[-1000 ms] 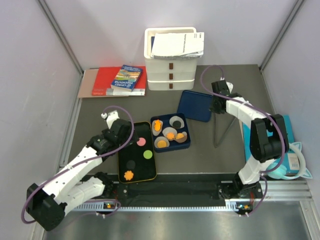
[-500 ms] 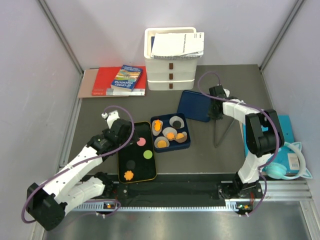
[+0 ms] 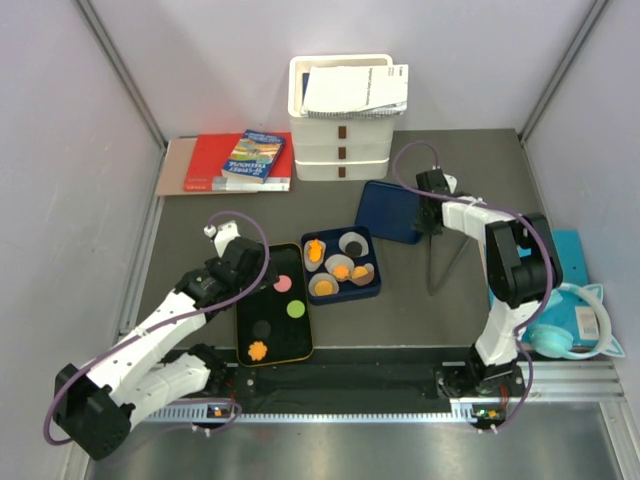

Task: Pack the cookies

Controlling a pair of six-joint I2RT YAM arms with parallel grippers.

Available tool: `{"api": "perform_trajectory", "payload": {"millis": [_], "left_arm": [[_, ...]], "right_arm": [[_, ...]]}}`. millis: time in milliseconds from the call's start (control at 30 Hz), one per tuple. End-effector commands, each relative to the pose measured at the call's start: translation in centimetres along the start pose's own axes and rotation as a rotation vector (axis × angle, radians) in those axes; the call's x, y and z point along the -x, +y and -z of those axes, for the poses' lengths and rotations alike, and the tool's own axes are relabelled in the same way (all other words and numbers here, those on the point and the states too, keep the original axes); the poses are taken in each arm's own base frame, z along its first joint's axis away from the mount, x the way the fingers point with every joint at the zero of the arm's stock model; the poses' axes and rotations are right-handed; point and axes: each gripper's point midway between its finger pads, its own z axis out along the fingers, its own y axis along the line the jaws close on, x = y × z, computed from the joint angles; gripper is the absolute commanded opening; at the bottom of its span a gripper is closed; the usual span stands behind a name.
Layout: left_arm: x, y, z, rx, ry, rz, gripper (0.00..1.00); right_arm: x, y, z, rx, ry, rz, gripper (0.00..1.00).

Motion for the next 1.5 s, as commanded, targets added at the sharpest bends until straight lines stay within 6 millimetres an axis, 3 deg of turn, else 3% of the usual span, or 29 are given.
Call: {"api": "perform_trajectory", "payload": {"millis": [0,100,333,667,767,1100,1333,1467], "left_arm": [[0.6,-0.2,0.0,-0.005,-0.026,0.006,0.95],[0.6,-0.2,0.0,-0.007,-0.027,0.007,0.95],[0.7,-0.5,0.2,-0.024,-0.028,0.012,0.95],[1.4,-1.2,0.4,-0.049,-0.043,0.017,0.95],[1.7,-1.6,0.4,-0.057,-0.051,0.020,0.95],[2.8,-3.3,0.2,-0.093,-0.064,0.035,0.95],[5.5,-7.7,0.7,-0.268,-0.135,0.074,0.99],[7.8,-12.0,1.7,-0.444,-0.191,0.095,0.99]], "right_arm": [[-1.5,-0.4,-1.5,-0.035,0.061,0.021,0.15],[-1.6,-0.8,-1.5,-0.056,0.072,0.029,0.00],[-0.8,-2.1,0.4,-0.084,0.034,0.018,0.00],[5.6,-1.1,9.3,0.009,-0.174,-0.042,0.00],[6.3,-1.0,11.1,0.035,-0.200,-0.050,0.00],[5.9,-1.3,14.2,0.090,-0.233,-0.073,0.00],[4.0,-0.7,17.0,0.180,-0.245,-0.054,0.00],[2.7,-0.5,18.6,0.229,-0.254,-0.043,0.00]]}}
